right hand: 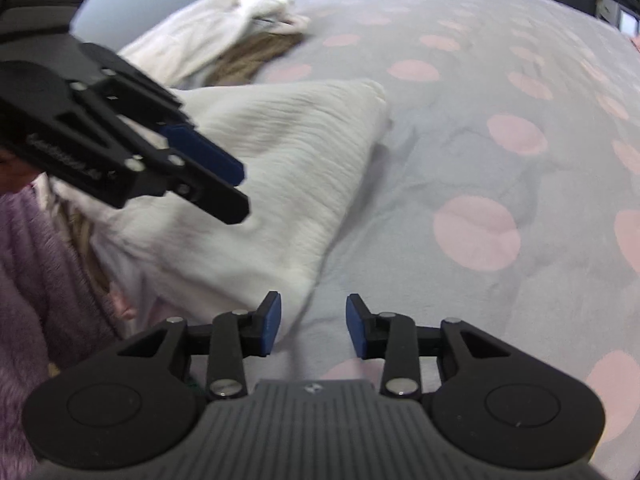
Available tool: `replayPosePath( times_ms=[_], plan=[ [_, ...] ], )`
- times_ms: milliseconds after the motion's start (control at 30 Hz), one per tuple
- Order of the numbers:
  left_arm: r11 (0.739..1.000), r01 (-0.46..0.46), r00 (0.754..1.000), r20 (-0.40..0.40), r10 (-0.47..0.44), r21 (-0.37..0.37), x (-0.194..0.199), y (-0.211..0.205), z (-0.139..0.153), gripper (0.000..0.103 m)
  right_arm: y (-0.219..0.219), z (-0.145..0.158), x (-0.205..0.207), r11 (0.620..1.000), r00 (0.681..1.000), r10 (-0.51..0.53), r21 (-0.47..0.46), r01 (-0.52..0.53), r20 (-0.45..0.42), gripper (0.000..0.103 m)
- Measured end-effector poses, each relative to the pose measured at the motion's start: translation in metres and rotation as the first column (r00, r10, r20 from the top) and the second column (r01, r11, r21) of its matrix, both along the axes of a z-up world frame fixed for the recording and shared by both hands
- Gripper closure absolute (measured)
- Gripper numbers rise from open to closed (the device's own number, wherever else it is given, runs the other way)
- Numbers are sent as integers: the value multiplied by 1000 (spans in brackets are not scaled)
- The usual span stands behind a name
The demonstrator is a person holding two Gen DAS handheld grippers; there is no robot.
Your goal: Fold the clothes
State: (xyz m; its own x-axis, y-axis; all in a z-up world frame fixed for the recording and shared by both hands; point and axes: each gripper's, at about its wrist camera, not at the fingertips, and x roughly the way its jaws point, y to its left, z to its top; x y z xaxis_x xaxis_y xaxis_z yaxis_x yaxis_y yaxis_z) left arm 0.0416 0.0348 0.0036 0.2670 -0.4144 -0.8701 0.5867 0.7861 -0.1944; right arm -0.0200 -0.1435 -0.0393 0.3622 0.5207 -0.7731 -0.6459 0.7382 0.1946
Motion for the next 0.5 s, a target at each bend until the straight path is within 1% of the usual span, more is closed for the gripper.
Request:
replayPosePath(
  times_ms=[100, 167, 233, 267, 300, 333, 400, 500],
  plan=[
    [1000, 11, 1000, 8, -11, -10, -15, 4, 4, 73, 3, 2, -18, 997, 995, 83, -12, -83, 51, 65],
    [999, 32, 999, 10, -32, -9, -26, 5, 5, 73, 10, -1, -26, 991, 987, 126, -49, -122, 99, 66],
    [999, 51, 999, 12, -51, -5, -36, 3, 5, 73, 17, -4, -28, 987, 979, 144, -92, -132, 144, 75],
    [999, 54, 999, 8, -54, -4, -41, 1, 3, 73, 20, -6, -28, 985, 977, 149, -108, -133, 155, 86],
    [998, 55, 998, 5, -55, -4, -45, 0, 1, 73, 22, -7, -26, 984, 976, 150, -121, -131, 159, 95],
    [998, 56, 998, 2, -56, -5, -49, -2, -1, 73, 21, -7, -25, 985, 978, 140, -127, -121, 157, 98],
    [998, 58, 998, -1, -58, -2, -57, -7, -9, 73, 17, -4, -19, 991, 984, 100, -105, -85, 147, 99],
    [998, 61, 998, 26, -62, 28, -65, -15, -20, 72, 11, 4, -12, 998, 989, 47, -54, -40, 140, 100]
  ],
)
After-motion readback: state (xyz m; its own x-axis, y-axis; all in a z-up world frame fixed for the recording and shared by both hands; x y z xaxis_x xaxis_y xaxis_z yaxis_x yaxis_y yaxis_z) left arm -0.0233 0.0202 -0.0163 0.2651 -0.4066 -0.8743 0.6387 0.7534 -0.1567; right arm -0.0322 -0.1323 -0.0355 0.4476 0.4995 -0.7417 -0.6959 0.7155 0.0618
